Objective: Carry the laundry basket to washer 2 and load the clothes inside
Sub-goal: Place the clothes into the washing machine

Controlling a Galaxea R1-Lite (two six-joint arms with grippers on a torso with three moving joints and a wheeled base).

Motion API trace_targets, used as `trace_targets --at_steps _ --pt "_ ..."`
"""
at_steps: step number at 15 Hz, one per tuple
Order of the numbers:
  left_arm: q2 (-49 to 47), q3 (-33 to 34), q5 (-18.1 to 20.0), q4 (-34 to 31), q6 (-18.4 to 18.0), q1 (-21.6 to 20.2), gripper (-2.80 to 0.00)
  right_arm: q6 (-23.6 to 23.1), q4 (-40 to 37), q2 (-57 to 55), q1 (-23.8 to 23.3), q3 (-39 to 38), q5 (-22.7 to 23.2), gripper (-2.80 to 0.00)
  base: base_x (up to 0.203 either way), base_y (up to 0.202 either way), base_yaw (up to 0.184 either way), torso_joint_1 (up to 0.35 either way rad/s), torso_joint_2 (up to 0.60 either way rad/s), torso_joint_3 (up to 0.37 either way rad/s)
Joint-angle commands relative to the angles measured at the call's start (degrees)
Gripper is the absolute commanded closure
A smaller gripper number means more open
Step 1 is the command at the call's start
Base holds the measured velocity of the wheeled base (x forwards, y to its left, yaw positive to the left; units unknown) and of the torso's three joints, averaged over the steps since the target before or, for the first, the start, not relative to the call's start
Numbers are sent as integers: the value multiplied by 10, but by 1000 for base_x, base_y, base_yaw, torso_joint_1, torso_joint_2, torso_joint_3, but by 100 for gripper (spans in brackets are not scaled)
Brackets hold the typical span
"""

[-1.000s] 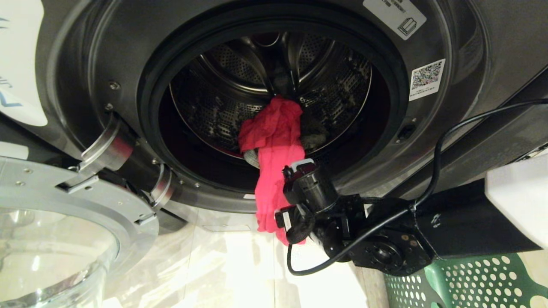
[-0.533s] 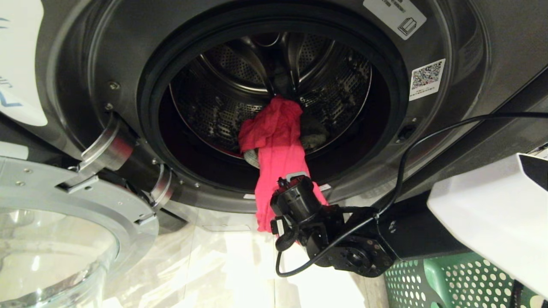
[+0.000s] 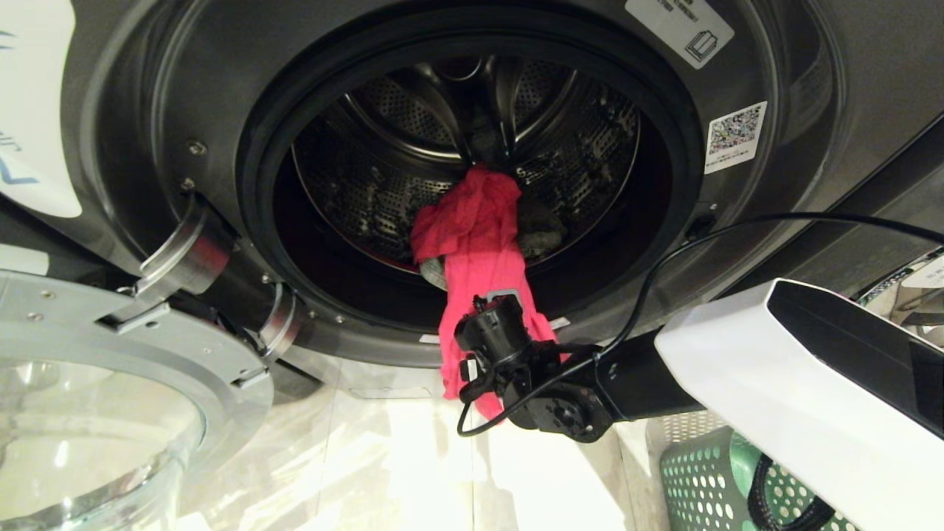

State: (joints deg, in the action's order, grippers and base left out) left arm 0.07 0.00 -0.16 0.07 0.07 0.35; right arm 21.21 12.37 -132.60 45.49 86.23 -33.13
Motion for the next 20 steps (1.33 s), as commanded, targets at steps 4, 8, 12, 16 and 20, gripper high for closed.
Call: trace_targets --at_steps 4,8,12,16,20 --pt "0 0 0 0 0 0 0 6 2 -18 -16 10 -2 0 0 0 0 0 0 0" --pt "0 0 0 0 0 0 0 4 3 0 -13 11 -3 0 0 0 0 0 0 0" --pt "0 0 0 0 0 0 0 1 2 43 17 11 -17 0 0 0 0 0 0 0" --pt "-1 0 0 0 0 0 0 -70 43 47 31 97 -83 0 0 0 0 0 0 0" --pt "-1 0 0 0 0 0 0 -261 237 0 24 173 -60 0 0 0 0 0 0 0"
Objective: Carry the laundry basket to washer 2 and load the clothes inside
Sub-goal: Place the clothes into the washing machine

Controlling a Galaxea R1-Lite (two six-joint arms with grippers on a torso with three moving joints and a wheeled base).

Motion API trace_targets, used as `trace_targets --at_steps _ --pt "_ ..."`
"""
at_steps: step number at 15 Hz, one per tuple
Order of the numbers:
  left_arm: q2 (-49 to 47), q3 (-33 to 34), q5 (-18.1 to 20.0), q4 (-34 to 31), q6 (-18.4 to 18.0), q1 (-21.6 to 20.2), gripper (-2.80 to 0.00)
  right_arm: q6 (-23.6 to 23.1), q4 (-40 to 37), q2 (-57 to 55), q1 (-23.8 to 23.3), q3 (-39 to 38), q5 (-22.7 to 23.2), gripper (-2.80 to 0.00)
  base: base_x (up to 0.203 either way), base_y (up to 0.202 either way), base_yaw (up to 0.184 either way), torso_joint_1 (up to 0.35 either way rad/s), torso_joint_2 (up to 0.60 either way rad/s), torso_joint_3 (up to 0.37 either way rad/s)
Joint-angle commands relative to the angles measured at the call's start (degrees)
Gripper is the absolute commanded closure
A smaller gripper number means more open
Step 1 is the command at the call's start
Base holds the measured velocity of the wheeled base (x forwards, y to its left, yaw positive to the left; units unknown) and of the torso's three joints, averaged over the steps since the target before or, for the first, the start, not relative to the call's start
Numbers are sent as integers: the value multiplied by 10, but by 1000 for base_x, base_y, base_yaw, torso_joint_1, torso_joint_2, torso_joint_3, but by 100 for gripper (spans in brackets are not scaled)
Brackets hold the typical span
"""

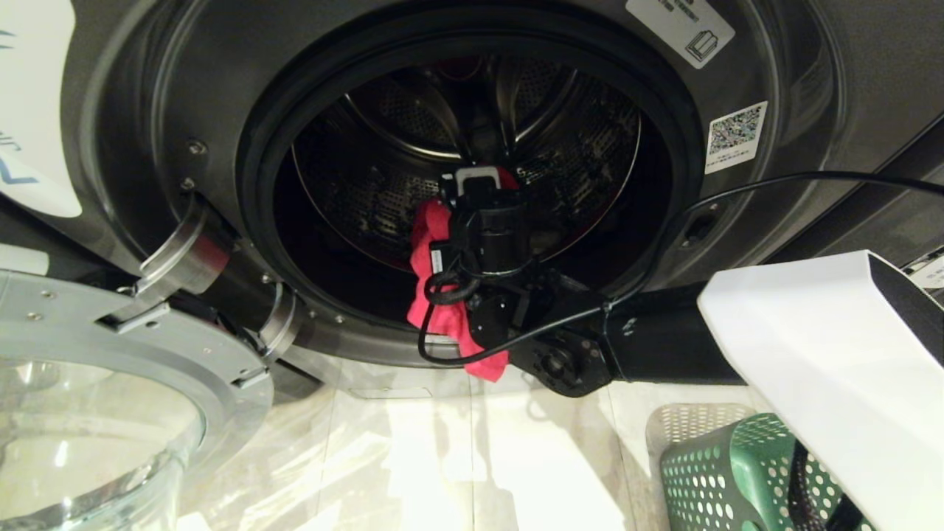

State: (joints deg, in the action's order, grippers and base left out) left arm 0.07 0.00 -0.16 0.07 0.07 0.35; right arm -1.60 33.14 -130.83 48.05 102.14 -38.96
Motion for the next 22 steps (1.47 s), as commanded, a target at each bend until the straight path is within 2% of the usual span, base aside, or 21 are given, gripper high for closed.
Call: trace_targets --at_steps 1,2,4,6,8,11,12,19,20,22 --pt "-1 0 0 0 0 0 0 -71 54 -32 -7 46 14 0 0 0 0 0 0 0" --pt "-1 0 0 0 0 0 0 -114 77 -51 -15 84 37 0 0 0 0 0 0 0" --pt "0 0 0 0 0 0 0 -217 143 -71 -42 104 102 0 0 0 0 0 0 0" --pt "0 0 0 0 0 0 0 -280 210 -88 -57 104 121 0 0 0 0 0 0 0" --pt "0 0 0 0 0 0 0 -319 223 -86 -59 104 123 0 0 0 0 0 0 0" --pt "0 0 0 0 0 0 0 -335 223 -76 -59 105 123 0 0 0 0 0 0 0" --pt "0 0 0 0 0 0 0 -335 223 -76 -60 105 123 -280 0 0 0 0 0 0" --pt "0 0 0 0 0 0 0 -332 196 -70 -54 93 122 -280 0 0 0 0 0 0" --pt "0 0 0 0 0 0 0 -330 196 -60 -49 79 120 -280 0 0 0 0 0 0" --pt "0 0 0 0 0 0 0 -303 183 -15 -32 -4 117 -280 0 0 0 0 0 0"
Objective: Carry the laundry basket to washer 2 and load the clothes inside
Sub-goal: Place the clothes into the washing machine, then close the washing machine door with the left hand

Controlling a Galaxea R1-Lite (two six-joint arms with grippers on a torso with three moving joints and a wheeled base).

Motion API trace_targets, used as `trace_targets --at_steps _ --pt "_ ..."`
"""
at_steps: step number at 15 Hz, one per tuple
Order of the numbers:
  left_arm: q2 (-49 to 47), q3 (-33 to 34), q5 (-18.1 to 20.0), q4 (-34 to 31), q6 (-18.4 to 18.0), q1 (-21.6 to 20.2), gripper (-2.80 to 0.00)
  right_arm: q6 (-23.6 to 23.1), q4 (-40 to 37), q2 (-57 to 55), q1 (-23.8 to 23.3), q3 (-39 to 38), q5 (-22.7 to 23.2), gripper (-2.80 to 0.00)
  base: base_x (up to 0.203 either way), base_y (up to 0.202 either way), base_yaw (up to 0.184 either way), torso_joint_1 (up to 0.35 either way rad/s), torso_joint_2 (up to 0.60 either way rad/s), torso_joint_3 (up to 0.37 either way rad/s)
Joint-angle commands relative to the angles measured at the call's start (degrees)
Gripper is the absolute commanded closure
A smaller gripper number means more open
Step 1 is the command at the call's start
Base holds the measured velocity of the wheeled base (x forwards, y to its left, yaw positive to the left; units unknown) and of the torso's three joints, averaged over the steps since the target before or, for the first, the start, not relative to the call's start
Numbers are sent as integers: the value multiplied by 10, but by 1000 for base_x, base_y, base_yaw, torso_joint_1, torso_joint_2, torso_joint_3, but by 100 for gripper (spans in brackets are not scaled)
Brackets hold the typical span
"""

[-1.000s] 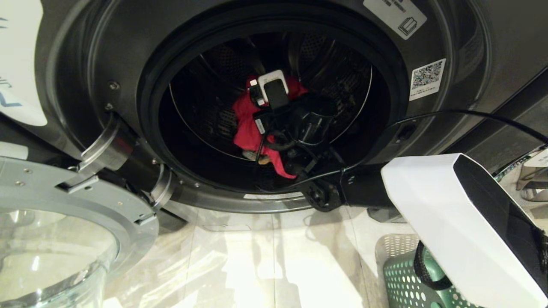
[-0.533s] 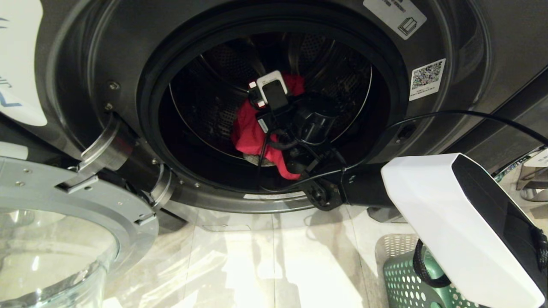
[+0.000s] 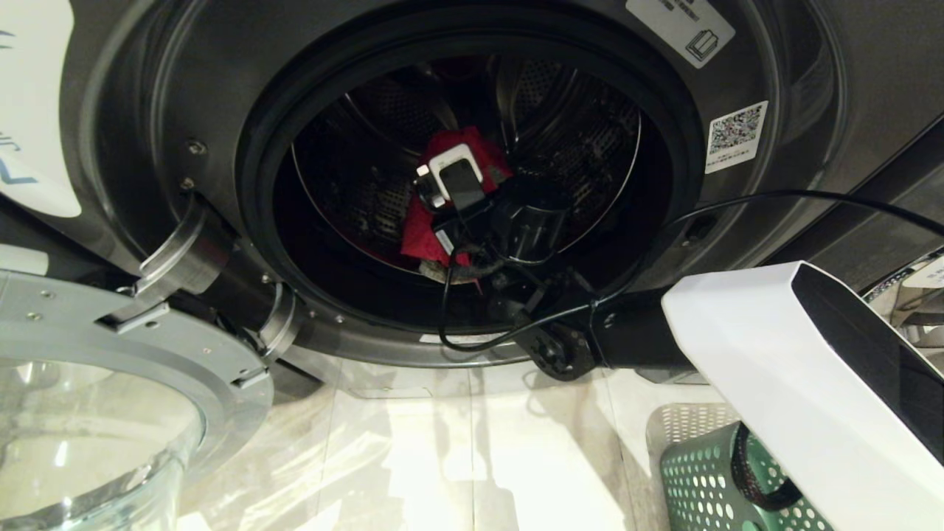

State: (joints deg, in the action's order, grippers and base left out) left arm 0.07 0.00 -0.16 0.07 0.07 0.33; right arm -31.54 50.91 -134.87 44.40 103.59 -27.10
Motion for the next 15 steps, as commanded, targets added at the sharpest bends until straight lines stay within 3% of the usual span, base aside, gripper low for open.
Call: trace_targets --at_steps 1,7,8,12,13,15 --pt "-1 0 0 0 0 0 0 25 -13 59 17 -76 -2 -280 0 0 0 0 0 0" --pt "0 0 0 0 0 0 0 211 -100 304 112 -468 -26 -280 0 0 0 0 0 0" --pt "0 0 0 0 0 0 0 239 -103 345 122 -516 -39 0 0 0 0 0 0 0" --pt "-1 0 0 0 0 0 0 298 -109 480 127 -717 -56 0 0 0 0 0 0 0" --pt "0 0 0 0 0 0 0 307 -110 508 113 -759 -49 0 0 0 0 0 0 0" --pt "0 0 0 0 0 0 0 313 -112 543 26 -803 -14 0 0 0 0 0 0 0"
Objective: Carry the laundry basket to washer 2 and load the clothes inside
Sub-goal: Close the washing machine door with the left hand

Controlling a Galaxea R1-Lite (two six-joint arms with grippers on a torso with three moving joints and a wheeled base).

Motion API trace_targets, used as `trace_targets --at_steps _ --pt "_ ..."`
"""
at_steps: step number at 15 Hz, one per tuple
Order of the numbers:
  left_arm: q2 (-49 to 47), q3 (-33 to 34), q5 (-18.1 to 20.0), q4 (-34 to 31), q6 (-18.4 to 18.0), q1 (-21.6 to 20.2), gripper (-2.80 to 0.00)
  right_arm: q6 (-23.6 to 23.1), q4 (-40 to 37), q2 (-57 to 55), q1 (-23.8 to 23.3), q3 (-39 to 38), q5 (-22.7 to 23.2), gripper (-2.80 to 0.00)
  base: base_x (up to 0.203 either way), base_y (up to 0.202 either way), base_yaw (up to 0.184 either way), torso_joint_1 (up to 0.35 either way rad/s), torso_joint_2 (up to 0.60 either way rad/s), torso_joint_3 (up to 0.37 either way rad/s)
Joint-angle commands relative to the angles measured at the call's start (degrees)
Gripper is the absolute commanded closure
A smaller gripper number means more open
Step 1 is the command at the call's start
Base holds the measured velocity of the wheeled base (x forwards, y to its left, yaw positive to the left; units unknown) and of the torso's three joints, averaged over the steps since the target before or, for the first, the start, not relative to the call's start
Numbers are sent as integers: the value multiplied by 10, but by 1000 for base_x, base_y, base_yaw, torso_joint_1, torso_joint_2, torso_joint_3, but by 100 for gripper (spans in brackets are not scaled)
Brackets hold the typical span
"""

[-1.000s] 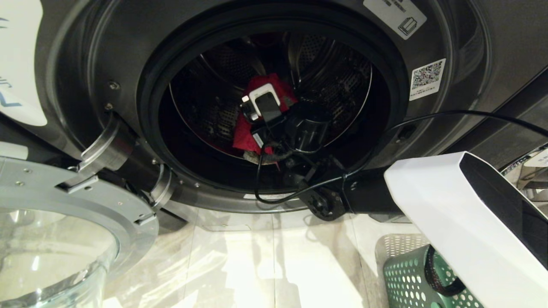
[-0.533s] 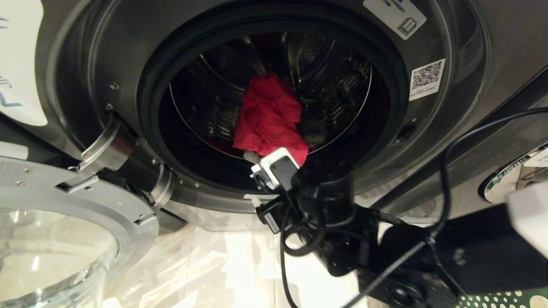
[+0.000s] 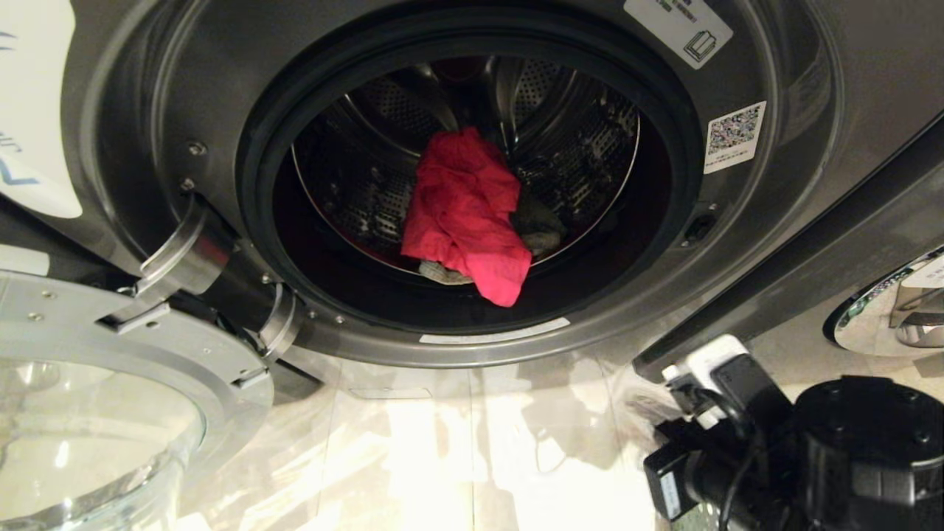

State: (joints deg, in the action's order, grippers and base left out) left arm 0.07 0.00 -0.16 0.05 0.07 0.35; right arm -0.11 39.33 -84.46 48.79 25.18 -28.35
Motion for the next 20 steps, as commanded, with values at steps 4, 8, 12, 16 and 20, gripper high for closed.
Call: trace_targets --at_steps 4,8,12,16,20 --pt "0 0 0 0 0 0 0 -3 -35 116 -291 -64 131 0 0 0 0 0 0 0" --pt "-1 0 0 0 0 0 0 -35 -120 293 -397 -182 238 0 0 0 0 0 0 0" --pt "0 0 0 0 1 0 0 -87 -290 507 -447 -236 277 0 0 0 0 0 0 0" --pt "0 0 0 0 1 0 0 -106 -414 686 -495 -237 313 0 0 0 0 0 0 0" --pt "0 0 0 0 1 0 0 -109 -394 762 -492 -251 319 0 0 0 0 0 0 0"
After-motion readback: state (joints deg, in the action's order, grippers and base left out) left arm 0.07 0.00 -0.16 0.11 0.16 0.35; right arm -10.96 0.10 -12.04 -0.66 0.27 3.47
